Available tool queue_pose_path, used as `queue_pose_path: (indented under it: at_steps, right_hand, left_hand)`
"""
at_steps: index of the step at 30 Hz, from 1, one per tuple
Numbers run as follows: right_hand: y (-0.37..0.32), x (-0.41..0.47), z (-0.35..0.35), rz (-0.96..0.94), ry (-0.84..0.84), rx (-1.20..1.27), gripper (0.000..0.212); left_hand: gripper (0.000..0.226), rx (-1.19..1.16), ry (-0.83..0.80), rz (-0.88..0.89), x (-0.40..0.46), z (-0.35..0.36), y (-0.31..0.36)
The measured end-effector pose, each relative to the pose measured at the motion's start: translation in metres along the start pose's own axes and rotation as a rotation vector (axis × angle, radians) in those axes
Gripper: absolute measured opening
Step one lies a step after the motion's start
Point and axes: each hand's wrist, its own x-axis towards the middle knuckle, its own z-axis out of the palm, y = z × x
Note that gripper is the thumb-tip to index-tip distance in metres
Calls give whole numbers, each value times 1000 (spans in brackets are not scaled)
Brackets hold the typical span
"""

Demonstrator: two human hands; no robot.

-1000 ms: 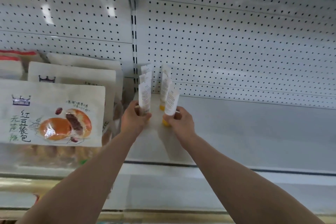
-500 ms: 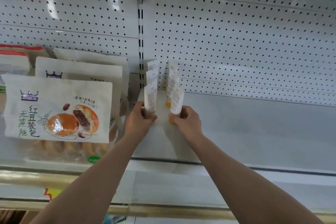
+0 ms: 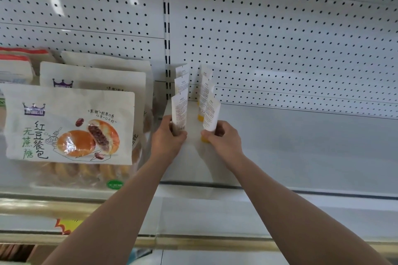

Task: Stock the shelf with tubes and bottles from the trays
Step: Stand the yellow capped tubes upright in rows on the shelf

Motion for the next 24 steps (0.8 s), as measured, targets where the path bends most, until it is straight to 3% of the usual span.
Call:
queue_pose_path:
  at_steps: [7,12,14,20,24]
  right_hand:
    - [0,1,-1,-4,-31,-9,50]
    - [-1,-2,-15,84,-114,101,85]
    - [1,-8,-29,108,-115,133,88]
    - [16,-35,-85,172,-61,221,75]
    - [28,-59,-141,212,-6,323,57]
  left_hand:
    - [55,-21,1,-20,-1,1,1]
    - [87,-102,27,-103,-6,-5,6]
    - [91,-122,72,-138,-17,-6,9]
    - [71,-308,300,-241,-76,18,38]
    - [51,-487,148,-274,-117,65,81]
